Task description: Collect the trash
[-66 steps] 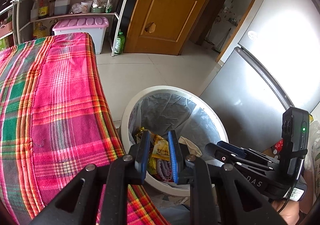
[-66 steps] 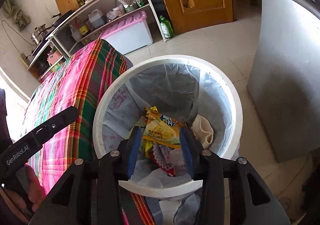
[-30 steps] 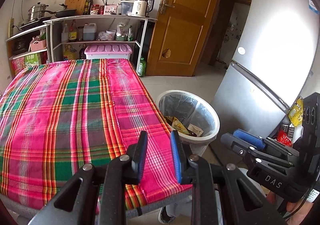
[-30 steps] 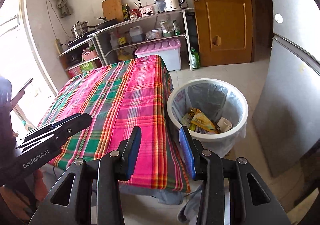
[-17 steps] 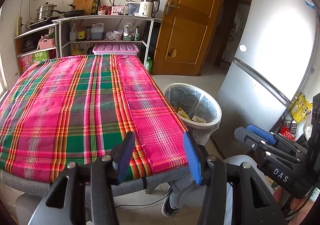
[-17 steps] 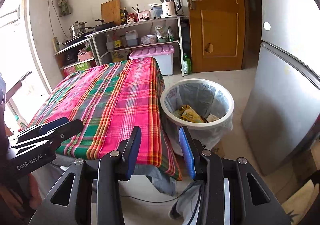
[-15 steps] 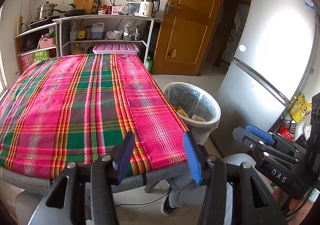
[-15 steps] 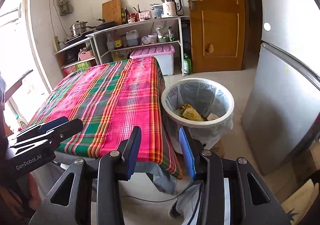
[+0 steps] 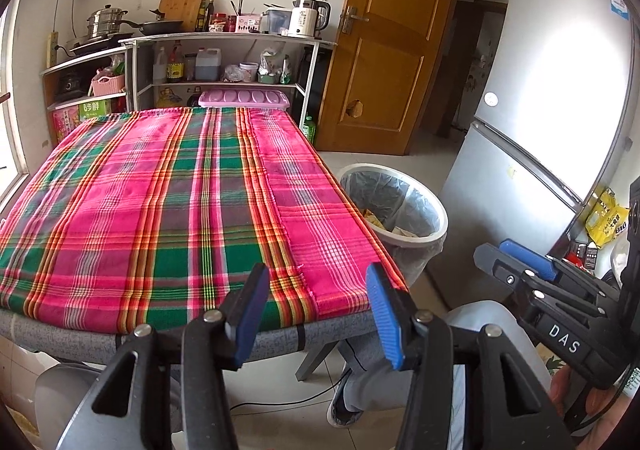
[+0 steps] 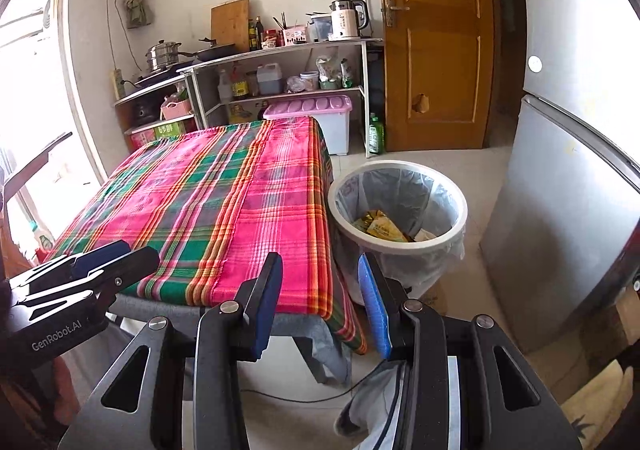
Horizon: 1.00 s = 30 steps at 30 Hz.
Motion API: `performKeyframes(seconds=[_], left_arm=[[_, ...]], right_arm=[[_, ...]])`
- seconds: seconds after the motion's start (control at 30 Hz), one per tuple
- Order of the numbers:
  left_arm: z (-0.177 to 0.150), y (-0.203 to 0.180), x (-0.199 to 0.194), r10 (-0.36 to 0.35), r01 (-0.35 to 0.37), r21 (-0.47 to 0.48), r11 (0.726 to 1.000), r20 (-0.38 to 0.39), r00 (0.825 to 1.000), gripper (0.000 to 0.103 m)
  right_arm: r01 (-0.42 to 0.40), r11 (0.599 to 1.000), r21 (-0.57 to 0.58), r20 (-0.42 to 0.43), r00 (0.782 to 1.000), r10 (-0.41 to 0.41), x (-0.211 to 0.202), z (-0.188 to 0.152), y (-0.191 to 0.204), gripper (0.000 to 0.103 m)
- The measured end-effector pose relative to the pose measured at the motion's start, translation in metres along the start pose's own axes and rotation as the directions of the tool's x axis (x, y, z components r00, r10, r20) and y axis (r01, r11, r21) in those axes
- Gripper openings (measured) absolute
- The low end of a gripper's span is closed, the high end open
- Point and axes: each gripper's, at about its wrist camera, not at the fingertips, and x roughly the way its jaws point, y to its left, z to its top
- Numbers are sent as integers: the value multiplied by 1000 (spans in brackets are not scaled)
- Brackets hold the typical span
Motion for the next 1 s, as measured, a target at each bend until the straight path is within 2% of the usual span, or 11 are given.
performKeyframes(seconds=[1.0], left_arm=[[-2,-4,3,-8,8,9,1000,-16,1000,52]], right_arm=[[8,1000,-5,-8,1000,-8,0,-1,-2,41]])
